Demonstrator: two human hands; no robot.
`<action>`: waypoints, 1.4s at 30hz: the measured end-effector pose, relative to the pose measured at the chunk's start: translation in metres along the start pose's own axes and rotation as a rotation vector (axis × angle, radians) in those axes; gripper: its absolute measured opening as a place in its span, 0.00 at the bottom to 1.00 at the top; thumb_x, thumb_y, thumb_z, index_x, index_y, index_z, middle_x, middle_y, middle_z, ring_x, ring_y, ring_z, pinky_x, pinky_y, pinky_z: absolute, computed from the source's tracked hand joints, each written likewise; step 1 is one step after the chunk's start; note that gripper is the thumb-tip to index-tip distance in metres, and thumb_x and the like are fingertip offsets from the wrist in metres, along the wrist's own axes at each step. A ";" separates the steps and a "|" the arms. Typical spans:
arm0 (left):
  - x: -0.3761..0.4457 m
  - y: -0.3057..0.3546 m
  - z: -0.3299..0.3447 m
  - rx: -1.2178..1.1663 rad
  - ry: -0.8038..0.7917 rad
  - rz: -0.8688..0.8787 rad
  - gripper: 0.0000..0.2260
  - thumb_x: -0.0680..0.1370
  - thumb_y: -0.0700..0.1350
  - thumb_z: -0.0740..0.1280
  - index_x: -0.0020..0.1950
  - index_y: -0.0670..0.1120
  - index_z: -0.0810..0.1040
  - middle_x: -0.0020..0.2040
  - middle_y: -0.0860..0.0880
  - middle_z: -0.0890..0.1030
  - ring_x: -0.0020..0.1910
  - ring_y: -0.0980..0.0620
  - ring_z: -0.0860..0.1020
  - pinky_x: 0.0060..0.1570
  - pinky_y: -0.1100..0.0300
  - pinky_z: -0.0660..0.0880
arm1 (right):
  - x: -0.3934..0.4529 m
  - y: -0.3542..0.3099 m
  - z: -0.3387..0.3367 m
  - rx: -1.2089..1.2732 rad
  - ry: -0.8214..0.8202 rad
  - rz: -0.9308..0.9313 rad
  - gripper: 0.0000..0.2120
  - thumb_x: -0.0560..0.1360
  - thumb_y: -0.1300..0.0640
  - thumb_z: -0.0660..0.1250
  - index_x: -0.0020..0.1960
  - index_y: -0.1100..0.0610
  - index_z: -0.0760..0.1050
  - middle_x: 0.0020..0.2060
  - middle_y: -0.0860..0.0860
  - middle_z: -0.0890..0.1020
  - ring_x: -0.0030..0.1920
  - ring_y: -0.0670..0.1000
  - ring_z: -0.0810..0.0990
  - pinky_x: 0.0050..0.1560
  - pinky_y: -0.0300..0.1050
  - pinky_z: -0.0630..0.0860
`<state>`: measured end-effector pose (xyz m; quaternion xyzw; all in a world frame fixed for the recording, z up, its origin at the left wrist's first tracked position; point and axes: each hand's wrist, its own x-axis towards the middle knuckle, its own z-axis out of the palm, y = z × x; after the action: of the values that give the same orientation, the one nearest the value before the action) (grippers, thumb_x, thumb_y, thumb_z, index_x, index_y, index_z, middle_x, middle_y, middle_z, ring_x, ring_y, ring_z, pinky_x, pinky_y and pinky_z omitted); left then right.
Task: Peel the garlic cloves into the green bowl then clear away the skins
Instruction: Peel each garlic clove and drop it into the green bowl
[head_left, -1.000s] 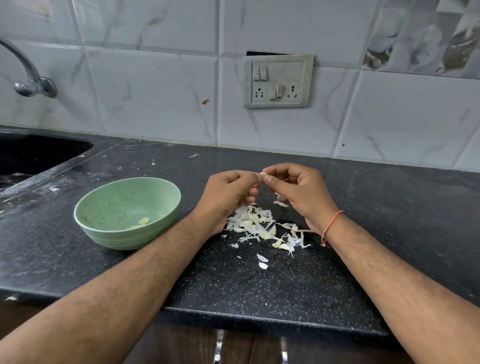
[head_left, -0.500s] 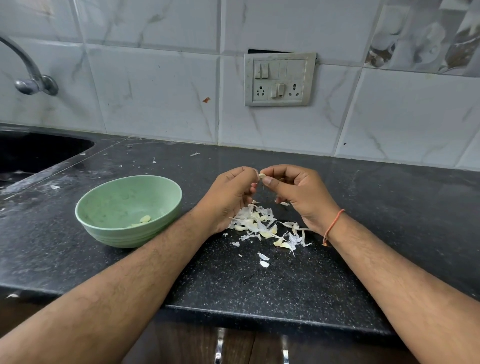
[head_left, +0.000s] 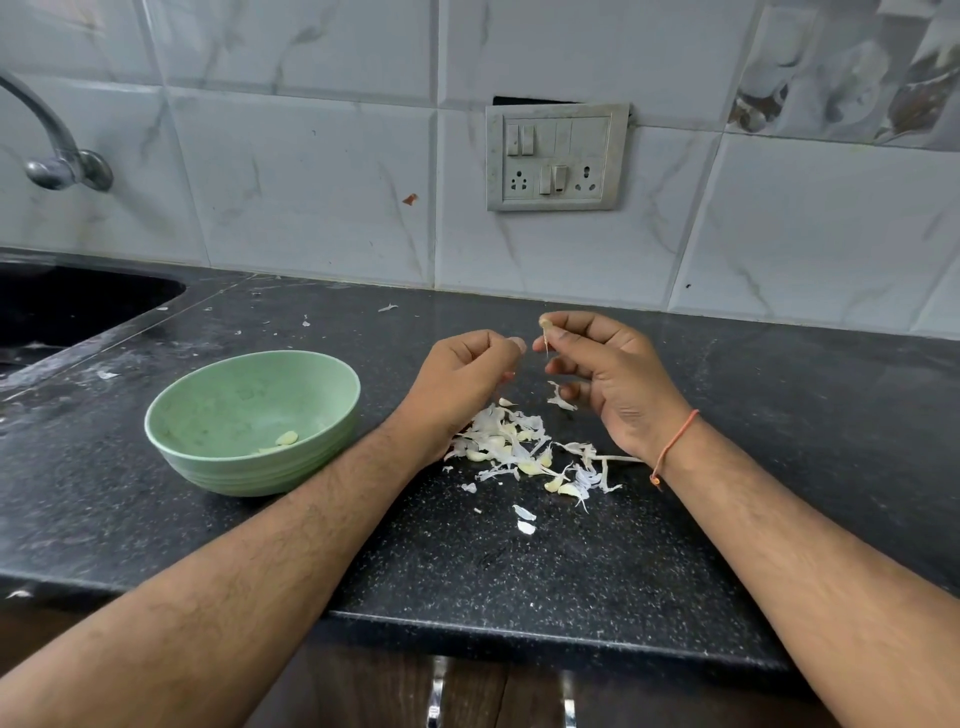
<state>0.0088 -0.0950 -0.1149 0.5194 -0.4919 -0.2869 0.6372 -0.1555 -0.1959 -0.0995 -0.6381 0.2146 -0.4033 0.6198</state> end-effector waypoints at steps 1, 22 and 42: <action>0.000 -0.001 -0.001 0.031 -0.002 0.024 0.15 0.81 0.48 0.72 0.41 0.38 0.78 0.37 0.44 0.73 0.37 0.48 0.68 0.42 0.54 0.68 | 0.000 0.000 -0.001 -0.024 0.011 -0.004 0.07 0.79 0.57 0.75 0.57 0.54 0.87 0.49 0.54 0.87 0.44 0.50 0.81 0.37 0.42 0.75; 0.000 -0.007 -0.006 0.356 0.143 0.244 0.04 0.78 0.45 0.78 0.53 0.49 0.90 0.39 0.56 0.88 0.34 0.64 0.81 0.37 0.71 0.74 | 0.003 0.003 -0.004 -0.219 0.030 -0.088 0.06 0.77 0.61 0.77 0.54 0.57 0.89 0.45 0.55 0.89 0.42 0.51 0.82 0.41 0.46 0.79; -0.005 -0.001 -0.005 0.506 0.177 0.310 0.02 0.75 0.46 0.76 0.43 0.53 0.88 0.35 0.58 0.85 0.35 0.57 0.84 0.39 0.62 0.81 | 0.004 0.000 -0.010 -0.583 -0.048 -0.263 0.06 0.76 0.54 0.79 0.53 0.51 0.89 0.42 0.48 0.89 0.42 0.47 0.86 0.47 0.46 0.83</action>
<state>0.0116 -0.0894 -0.1173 0.6032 -0.5637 -0.0084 0.5642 -0.1609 -0.2047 -0.0997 -0.8202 0.2224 -0.3863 0.3585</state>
